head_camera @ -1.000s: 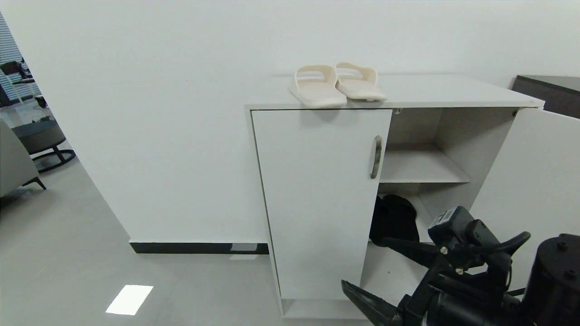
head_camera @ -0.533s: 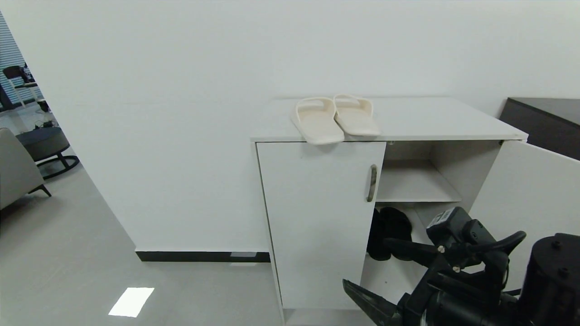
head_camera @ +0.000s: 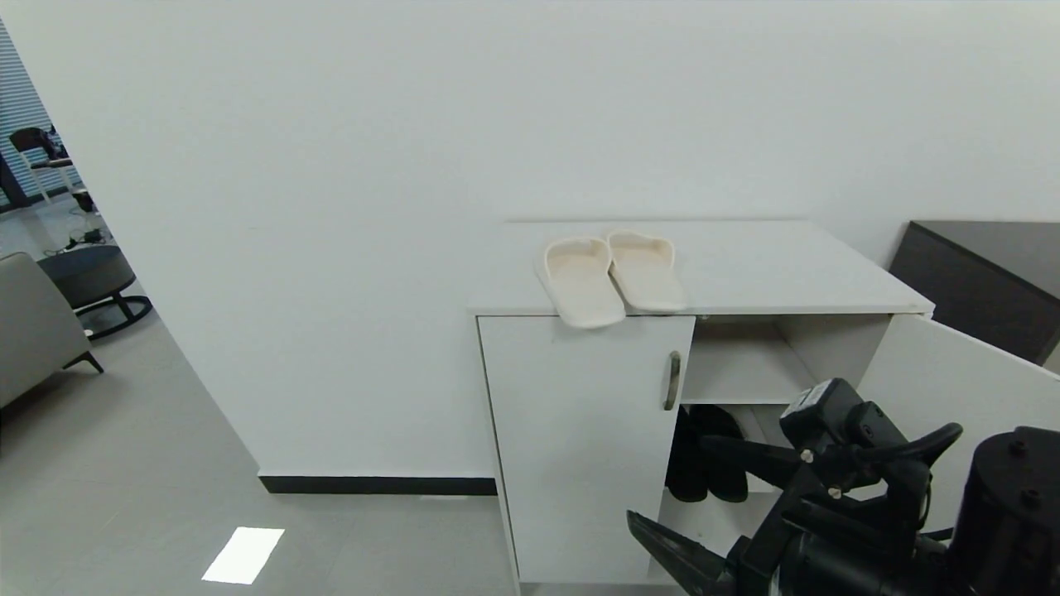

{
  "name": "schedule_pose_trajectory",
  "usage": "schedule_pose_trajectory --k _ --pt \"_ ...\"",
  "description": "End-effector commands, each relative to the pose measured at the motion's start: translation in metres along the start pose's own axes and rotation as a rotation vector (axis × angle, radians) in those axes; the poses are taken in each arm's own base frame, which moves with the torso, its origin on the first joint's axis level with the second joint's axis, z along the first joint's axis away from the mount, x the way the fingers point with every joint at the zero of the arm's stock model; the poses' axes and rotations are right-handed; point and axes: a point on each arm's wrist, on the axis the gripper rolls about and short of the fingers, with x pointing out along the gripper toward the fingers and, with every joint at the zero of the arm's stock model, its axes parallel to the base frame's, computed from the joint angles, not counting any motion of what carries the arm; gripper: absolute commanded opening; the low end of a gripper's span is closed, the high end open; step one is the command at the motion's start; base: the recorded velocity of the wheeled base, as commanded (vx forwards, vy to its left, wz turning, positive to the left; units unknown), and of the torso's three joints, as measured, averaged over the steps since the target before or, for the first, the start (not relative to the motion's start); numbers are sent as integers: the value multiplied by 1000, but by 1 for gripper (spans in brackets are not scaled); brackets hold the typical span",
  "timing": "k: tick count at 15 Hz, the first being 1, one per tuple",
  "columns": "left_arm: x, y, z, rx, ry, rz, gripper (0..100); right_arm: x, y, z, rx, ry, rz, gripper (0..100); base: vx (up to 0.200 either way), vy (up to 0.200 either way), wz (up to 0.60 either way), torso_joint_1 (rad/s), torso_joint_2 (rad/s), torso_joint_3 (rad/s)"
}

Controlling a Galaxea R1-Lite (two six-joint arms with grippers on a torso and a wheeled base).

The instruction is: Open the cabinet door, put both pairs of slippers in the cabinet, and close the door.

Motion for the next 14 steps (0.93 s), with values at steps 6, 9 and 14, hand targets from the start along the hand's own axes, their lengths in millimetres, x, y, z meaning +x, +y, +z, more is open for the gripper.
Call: schedule_pose_trajectory --k 6,9,14 --pt "0 0 0 0 0 0 0 -1 0 -1 1 0 0 100 0 0 0 249 -543 -290" --pt "0 0 0 0 0 0 0 -2 -1 -5 -2 18 -2 100 0 0 0 276 -582 -312" --pt "0 0 0 0 0 0 0 -2 -1 -8 -13 -10 63 100 0 0 0 230 -479 -249"
